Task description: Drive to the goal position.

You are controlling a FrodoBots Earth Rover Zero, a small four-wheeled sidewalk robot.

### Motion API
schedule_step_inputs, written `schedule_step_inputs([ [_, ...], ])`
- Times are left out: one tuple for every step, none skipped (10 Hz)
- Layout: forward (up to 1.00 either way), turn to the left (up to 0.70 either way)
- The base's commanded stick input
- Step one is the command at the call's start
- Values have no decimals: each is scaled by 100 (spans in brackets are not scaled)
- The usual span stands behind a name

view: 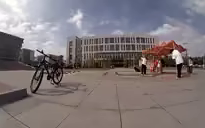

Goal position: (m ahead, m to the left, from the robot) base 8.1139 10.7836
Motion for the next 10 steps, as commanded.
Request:
schedule_step_inputs([
  [0,-96],
  [0,-41],
  [0,-1],
  [0,0],
  [0,0],
  [0,0],
  [0,0],
  [0,0],
  [0,0],
  [0,0],
])
